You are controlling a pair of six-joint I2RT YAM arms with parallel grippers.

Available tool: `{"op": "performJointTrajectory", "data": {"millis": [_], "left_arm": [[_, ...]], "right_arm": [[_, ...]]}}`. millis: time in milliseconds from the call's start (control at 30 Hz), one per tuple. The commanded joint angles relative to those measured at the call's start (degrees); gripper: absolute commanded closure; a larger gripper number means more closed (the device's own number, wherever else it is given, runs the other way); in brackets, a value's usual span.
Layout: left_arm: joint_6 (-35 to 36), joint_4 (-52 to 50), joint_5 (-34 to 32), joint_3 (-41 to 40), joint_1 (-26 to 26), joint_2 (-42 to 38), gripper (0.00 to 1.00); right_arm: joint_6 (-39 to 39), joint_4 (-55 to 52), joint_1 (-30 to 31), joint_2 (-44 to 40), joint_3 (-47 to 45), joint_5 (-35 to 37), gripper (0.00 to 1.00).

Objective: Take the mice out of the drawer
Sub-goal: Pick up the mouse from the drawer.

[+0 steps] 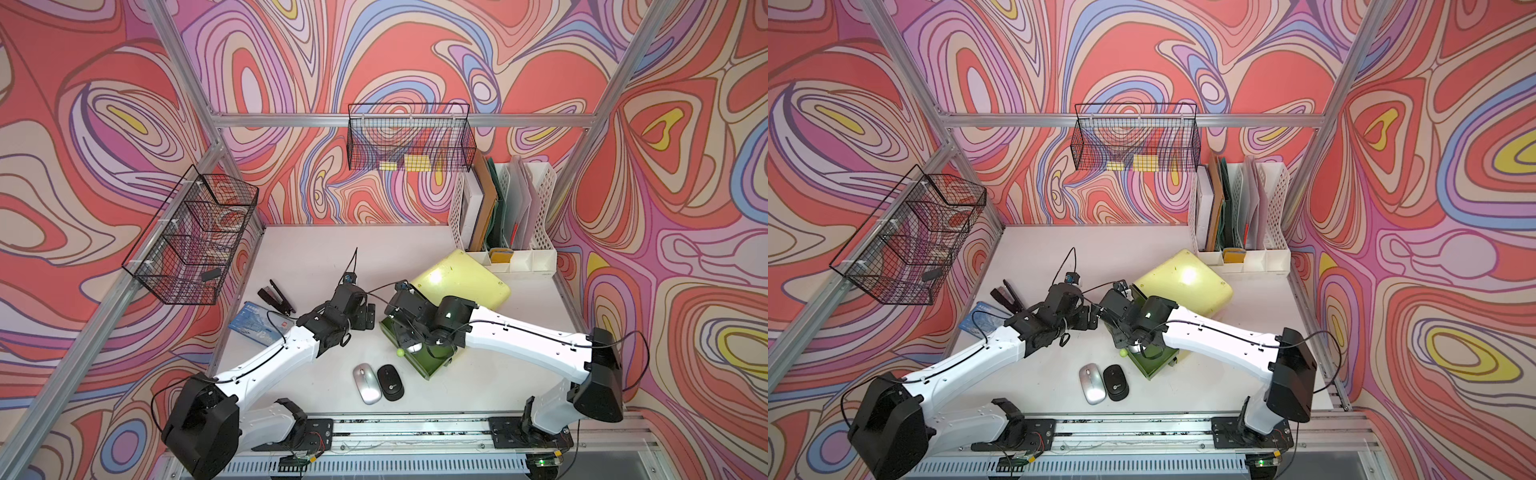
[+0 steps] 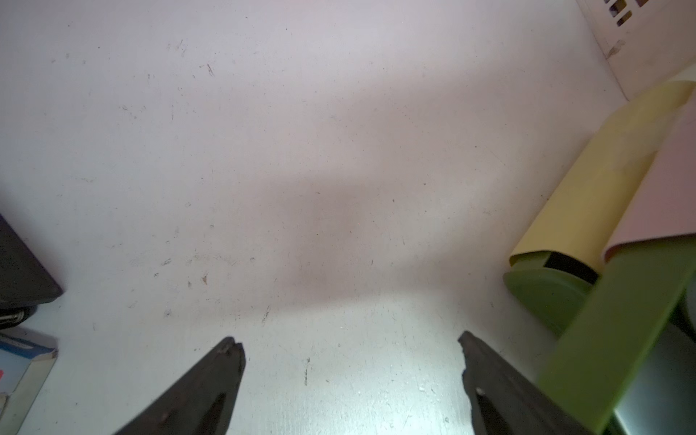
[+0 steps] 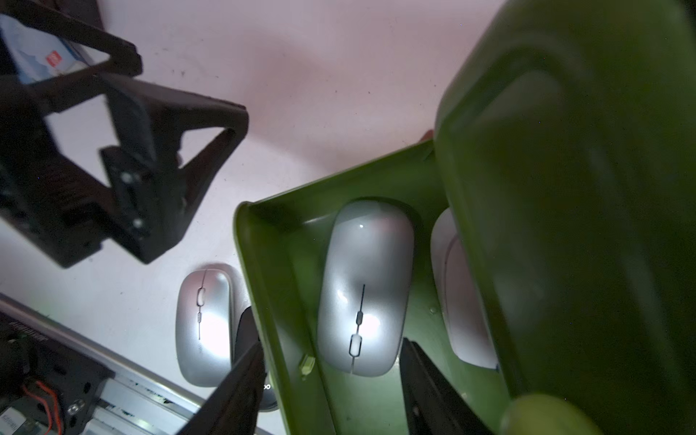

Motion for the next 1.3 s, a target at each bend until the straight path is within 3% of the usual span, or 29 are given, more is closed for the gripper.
{"op": "performJointTrajectory", "data": {"millis": [0, 167, 600, 800, 1167, 1267], "left_arm": [[0.97, 0.57, 1.31, 0.39, 0.18, 1.34, 0.05], [0.69, 0.54, 1.89, 0.72, 0.22, 2.57, 0.05], [-1.45, -1.20, 2.26, 2.48, 0.16, 4.00, 0.05], [-2.25, -1.55, 3.31, 3.53, 0.16, 4.99, 0.06], [-1.73, -2.50, 3.69, 4.13, -0.54, 3.65, 0.06], [-1.27, -2.14, 3.51, 3.48, -0.54, 3.13, 0.06]], "right_arm": [[1.33, -0.69, -0.24, 0.19, -1.07, 3.54, 0.40], [1.42, 2.34, -2.64, -2.19, -5.80, 2.29, 0.43], [-3.43, 8.12, -7.39, -1.60, -13.69, -7.50, 0.34], [-4.69, 0.35, -8.10, -1.04, -10.29, -4.61, 0.29], [-8.50, -2.00, -9.90, 0.62, -8.36, -10.53, 0.28], [-11.13, -0.41, -9.85, -0.91, -8.46, -9.67, 0.44]]}}
